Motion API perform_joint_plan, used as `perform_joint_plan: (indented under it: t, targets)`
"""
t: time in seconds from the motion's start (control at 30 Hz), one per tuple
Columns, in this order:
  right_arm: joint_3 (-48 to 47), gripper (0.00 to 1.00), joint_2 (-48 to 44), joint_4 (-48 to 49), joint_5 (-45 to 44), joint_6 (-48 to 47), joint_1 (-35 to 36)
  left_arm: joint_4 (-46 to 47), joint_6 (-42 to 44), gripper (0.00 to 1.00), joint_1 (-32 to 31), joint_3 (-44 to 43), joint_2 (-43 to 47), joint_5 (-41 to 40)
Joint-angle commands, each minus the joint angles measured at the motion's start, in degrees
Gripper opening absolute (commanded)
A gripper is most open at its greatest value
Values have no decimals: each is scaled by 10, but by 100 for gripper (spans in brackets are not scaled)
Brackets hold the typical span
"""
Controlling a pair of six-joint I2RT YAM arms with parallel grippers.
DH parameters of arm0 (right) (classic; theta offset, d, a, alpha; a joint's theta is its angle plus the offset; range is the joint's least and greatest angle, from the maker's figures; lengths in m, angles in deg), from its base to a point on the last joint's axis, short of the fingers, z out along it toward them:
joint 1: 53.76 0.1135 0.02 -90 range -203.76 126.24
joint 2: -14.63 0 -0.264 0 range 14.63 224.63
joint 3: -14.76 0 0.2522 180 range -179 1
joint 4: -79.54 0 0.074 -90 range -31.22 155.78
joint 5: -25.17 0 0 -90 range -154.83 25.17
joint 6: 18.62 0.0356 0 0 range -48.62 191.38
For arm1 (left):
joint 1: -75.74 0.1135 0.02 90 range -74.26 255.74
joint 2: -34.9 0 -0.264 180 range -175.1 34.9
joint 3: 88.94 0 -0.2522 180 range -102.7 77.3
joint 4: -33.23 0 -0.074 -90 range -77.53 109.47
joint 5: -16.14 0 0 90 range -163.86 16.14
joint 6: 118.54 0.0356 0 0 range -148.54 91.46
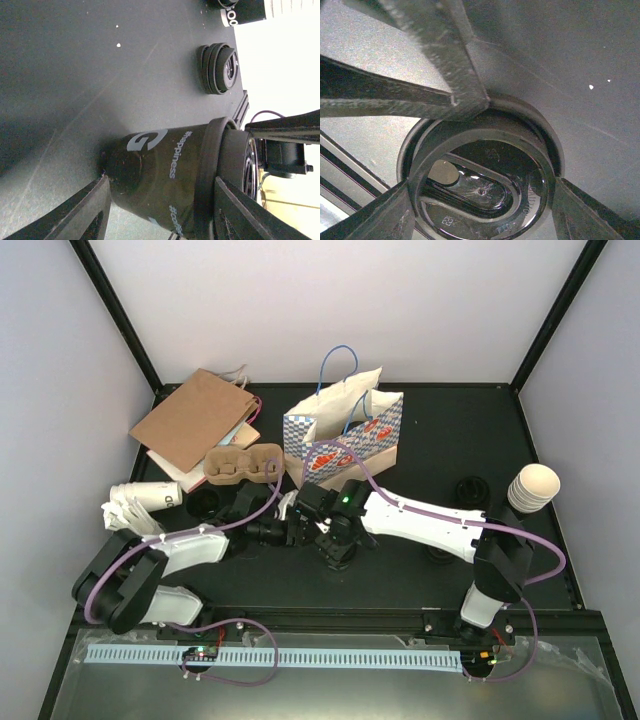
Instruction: Pack the takeout coffee
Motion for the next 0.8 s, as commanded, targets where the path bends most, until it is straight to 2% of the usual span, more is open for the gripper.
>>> perform_joint_plan:
  t: [0.0, 0.2, 0.53, 0.77]
  targets:
    - [39, 68, 46, 18, 60, -13, 18, 22, 22, 59, 1, -29, -45, 38]
    - [38, 68, 43, 20, 63, -16, 17, 44, 30, 64, 1, -34, -72, 63]
    - [31, 68, 54, 23, 63, -21, 17, -33, 99, 72, 1, -86, -126, 85]
    - [30, 67, 65, 23, 64, -14, 17, -68, 125, 67, 0, -88, -150, 75]
